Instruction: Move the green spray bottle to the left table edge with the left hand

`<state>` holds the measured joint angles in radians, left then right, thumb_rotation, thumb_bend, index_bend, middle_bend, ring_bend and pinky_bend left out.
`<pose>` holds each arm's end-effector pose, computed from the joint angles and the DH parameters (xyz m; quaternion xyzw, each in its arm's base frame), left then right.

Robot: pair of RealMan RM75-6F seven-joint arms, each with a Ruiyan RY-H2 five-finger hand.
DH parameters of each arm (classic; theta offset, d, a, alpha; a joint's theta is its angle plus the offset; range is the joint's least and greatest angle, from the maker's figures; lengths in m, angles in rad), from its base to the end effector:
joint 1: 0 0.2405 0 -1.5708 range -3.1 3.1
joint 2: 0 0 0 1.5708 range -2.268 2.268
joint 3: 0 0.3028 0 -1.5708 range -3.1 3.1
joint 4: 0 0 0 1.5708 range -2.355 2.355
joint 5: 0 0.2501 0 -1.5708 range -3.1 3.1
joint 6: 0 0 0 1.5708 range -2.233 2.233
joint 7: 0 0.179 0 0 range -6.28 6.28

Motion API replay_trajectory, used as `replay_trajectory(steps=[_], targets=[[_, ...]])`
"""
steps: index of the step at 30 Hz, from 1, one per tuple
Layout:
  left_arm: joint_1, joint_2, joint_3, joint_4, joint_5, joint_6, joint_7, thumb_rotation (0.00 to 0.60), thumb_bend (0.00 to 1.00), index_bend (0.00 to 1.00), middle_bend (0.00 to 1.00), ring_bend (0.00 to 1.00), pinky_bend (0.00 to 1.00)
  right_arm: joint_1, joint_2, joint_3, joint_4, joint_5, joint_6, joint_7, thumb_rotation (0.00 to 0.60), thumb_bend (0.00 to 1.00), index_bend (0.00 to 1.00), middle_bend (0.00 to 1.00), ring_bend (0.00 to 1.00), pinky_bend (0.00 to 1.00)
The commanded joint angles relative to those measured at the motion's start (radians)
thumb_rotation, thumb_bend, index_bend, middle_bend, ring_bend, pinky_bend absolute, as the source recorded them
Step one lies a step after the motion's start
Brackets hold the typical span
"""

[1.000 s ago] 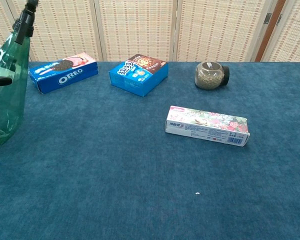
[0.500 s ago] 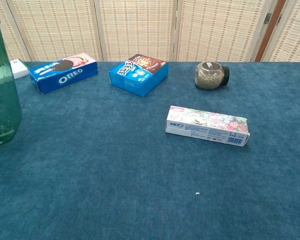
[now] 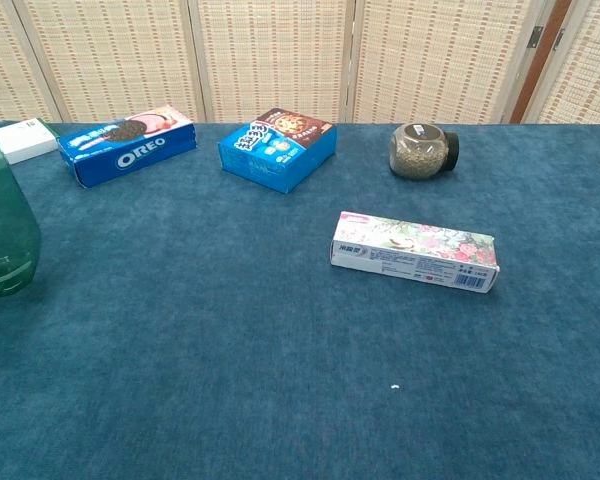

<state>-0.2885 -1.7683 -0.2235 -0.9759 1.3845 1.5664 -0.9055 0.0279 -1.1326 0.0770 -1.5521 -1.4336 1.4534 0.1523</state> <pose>-0.3545 0.3279 0.0054 -0.3075 -0.5158 -0.7112 0.3655 -0.4039 -0.2077 0.1494 0.5355 -0.4488 0.3943 0.5970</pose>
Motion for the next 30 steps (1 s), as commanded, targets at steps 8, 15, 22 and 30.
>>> replay_trajectory(steps=[8,15,22,30], targets=[[0.014,-0.064,-0.023,0.112,0.005,0.037,-0.073,0.6,0.0,0.61,0.56,0.28,0.11,0.0,-0.006,-0.003,0.006,0.0,-0.003,0.005,0.6,0.0,0.12,0.16,0.21,0.41],[0.015,-0.11,-0.031,0.187,0.001,0.035,-0.116,0.6,0.0,0.61,0.55,0.28,0.1,0.0,-0.009,-0.004,0.007,-0.001,-0.005,0.006,0.6,0.0,0.12,0.16,0.21,0.41],[0.021,-0.129,-0.031,0.221,-0.003,0.022,-0.137,0.6,0.0,0.61,0.55,0.28,0.1,-0.002,-0.011,-0.006,0.01,0.0,-0.005,0.01,0.6,0.0,0.12,0.16,0.21,0.41],[0.025,-0.143,-0.029,0.243,-0.001,0.016,-0.148,0.6,0.0,0.6,0.55,0.28,0.1,-0.002,-0.01,-0.006,0.011,-0.001,-0.004,0.013,0.6,0.0,0.12,0.16,0.21,0.41]])
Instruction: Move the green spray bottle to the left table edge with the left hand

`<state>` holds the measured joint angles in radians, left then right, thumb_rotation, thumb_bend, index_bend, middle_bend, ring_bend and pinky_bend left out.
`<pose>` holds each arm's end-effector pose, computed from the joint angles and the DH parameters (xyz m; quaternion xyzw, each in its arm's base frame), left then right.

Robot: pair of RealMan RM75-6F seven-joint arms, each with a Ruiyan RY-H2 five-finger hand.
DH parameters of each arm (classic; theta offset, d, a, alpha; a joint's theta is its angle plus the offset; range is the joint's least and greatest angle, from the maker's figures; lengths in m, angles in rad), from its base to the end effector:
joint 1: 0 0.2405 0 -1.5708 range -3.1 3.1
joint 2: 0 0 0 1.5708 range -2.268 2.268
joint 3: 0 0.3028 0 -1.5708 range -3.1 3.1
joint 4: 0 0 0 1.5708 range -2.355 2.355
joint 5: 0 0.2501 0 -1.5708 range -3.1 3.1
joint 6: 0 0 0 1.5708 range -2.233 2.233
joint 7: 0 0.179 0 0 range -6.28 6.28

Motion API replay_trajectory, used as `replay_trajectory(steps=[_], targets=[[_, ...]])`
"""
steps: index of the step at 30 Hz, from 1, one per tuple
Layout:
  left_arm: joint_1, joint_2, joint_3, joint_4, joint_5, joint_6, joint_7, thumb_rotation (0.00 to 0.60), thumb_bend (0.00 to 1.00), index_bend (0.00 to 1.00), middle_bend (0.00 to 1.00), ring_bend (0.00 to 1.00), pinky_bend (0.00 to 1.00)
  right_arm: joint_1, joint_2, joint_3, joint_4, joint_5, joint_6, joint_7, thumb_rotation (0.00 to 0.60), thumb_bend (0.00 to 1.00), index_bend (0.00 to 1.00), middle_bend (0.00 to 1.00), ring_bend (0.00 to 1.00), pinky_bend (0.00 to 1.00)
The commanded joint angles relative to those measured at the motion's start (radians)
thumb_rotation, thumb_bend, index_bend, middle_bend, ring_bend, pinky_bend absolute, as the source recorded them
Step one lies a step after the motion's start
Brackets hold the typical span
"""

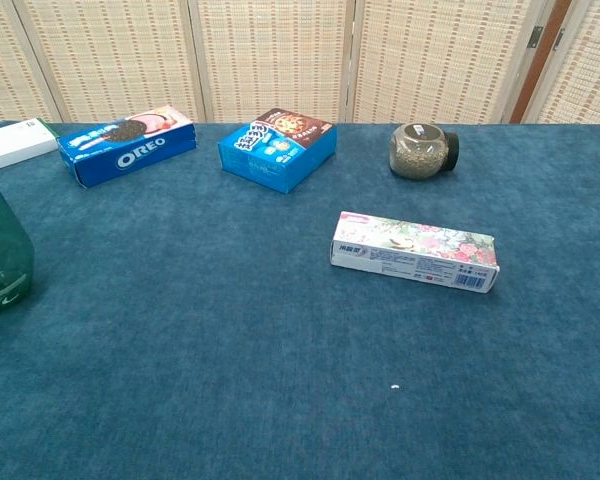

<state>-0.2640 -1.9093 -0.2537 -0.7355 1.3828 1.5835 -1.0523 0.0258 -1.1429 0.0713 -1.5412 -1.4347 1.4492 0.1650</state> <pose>-0.3801 0.3158 -0.0161 -0.2693 -0.5131 -0.7249 0.3725 -0.4065 -0.2055 0.1450 0.5340 -0.4555 0.3941 0.5933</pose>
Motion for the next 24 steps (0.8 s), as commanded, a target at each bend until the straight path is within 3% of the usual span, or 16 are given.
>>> replay_trajectory(steps=[1,24], targets=[[0.002,-0.004,0.001,0.005,0.002,0.0,-0.004,0.6,0.0,0.6,0.55,0.28,0.1,0.0,0.0,0.0,0.0,0.0,0.0,0.0,0.6,0.0,0.12,0.16,0.21,0.41],[0.022,-0.012,-0.012,0.004,-0.003,0.016,-0.035,0.6,0.0,0.55,0.51,0.26,0.1,0.0,-0.003,0.0,0.003,-0.003,0.002,0.004,0.6,0.0,0.12,0.16,0.21,0.41]])
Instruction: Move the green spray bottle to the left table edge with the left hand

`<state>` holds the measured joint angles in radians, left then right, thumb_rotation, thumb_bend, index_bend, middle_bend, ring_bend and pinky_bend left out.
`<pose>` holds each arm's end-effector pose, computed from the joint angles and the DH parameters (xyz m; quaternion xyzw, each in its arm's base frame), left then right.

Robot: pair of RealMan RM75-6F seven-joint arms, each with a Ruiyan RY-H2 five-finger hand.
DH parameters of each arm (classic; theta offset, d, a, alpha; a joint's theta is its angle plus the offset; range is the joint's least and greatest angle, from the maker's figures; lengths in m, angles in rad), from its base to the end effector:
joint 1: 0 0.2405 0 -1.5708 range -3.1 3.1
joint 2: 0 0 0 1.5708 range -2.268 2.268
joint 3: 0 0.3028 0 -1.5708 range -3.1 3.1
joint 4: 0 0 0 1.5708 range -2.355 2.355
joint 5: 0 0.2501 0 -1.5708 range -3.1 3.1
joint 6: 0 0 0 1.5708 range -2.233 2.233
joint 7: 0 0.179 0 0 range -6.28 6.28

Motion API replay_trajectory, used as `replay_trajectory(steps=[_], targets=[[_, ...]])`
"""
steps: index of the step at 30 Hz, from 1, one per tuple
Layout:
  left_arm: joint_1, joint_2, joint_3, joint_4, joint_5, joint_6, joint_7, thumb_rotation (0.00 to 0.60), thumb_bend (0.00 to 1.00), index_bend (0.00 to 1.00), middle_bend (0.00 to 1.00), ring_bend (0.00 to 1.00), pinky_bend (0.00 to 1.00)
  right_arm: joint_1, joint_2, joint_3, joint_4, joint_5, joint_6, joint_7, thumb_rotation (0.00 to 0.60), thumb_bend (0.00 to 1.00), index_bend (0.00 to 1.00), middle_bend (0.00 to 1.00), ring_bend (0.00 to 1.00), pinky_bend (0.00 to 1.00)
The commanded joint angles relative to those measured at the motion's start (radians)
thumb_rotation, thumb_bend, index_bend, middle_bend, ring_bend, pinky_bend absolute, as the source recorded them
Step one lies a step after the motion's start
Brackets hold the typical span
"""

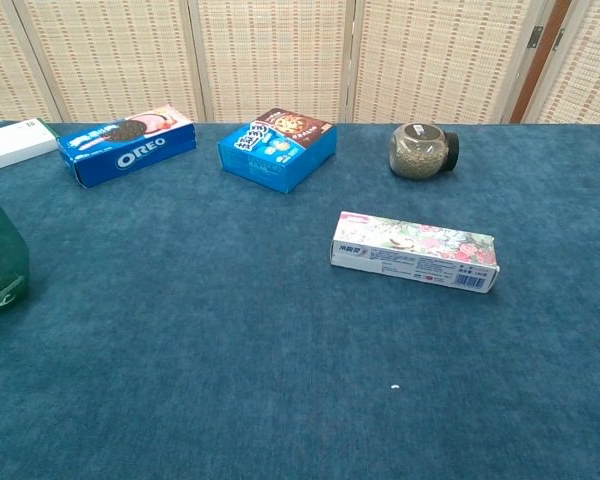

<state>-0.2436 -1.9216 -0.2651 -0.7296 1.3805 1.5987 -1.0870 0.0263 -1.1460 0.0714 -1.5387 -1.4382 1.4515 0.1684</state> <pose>-0.3843 0.3075 -0.0161 -0.2479 -0.5134 -0.7341 0.3688 -0.4060 -0.2058 0.1442 0.5340 -0.4551 0.3966 0.5919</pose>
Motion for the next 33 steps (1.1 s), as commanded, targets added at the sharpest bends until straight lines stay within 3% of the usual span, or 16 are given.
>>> replay_trajectory(steps=[1,17,33], targets=[[0.003,0.001,-0.001,-0.003,0.0,0.002,-0.002,0.6,0.0,0.55,0.51,0.26,0.1,0.0,-0.001,0.0,0.001,0.0,0.0,0.001,0.6,0.0,0.12,0.16,0.21,0.41],[0.024,-0.015,0.006,0.02,-0.001,0.002,-0.019,0.6,0.0,0.52,0.48,0.25,0.1,0.001,-0.003,-0.001,0.001,-0.001,-0.002,0.0,0.6,0.0,0.12,0.16,0.21,0.41],[0.042,-0.007,0.027,0.017,0.014,-0.003,-0.025,0.6,0.0,0.42,0.34,0.17,0.09,0.001,-0.004,-0.001,0.003,-0.002,-0.002,0.003,0.6,0.0,0.12,0.16,0.21,0.41]])
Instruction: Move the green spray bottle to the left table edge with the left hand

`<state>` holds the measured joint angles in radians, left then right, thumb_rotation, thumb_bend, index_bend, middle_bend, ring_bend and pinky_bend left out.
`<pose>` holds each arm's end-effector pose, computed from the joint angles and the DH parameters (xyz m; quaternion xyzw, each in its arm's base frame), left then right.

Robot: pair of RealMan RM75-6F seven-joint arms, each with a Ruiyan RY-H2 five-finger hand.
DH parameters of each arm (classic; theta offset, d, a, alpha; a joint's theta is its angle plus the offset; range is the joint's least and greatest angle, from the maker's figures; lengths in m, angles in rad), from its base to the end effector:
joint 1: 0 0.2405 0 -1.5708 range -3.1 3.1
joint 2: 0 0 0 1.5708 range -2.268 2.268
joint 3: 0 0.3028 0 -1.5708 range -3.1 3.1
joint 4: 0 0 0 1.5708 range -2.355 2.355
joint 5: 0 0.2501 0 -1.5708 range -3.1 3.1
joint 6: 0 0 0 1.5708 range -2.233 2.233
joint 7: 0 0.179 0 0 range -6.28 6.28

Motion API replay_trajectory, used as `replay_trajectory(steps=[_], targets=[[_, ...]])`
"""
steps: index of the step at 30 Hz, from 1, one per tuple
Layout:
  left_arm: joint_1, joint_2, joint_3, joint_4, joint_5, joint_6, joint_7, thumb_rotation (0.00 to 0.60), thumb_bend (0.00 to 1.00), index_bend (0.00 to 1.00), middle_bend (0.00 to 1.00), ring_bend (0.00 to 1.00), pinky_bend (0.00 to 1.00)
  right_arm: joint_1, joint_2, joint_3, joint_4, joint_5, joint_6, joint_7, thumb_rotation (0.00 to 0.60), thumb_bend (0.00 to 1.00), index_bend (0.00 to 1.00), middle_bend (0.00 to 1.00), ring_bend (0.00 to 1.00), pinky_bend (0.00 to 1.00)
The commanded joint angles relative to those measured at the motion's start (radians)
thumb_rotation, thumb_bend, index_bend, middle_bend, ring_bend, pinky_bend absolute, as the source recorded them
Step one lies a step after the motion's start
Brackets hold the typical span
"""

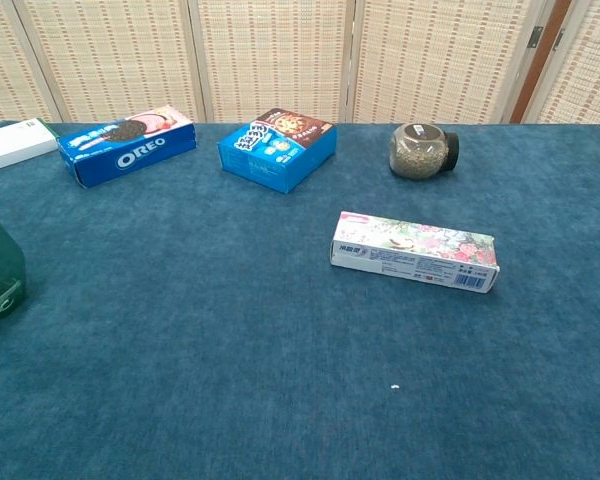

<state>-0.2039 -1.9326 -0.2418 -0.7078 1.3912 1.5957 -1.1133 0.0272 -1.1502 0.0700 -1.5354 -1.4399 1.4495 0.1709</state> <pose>-0.3952 0.2894 -0.0236 -0.2452 -0.5272 -0.7242 0.3707 -0.4062 -0.2058 0.1422 0.5346 -0.4566 0.3970 0.5900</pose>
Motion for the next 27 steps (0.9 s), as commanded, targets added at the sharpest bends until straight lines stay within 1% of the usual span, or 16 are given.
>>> replay_trajectory(steps=[1,9,27], targets=[[0.003,0.009,0.006,-0.011,0.006,-0.001,0.003,0.6,0.0,0.41,0.34,0.16,0.08,0.0,0.0,0.0,0.0,0.0,0.0,0.0,0.6,0.0,0.12,0.16,0.21,0.41],[0.016,0.03,0.016,-0.045,0.011,-0.005,0.006,0.6,0.0,0.33,0.29,0.14,0.07,0.0,-0.001,0.0,0.001,0.0,0.0,0.001,0.6,0.0,0.12,0.16,0.21,0.41],[0.034,0.062,0.031,-0.103,0.021,-0.011,0.032,0.6,0.0,0.3,0.26,0.12,0.07,0.0,-0.004,0.001,0.001,-0.003,0.004,0.001,0.6,0.0,0.12,0.16,0.21,0.41]])
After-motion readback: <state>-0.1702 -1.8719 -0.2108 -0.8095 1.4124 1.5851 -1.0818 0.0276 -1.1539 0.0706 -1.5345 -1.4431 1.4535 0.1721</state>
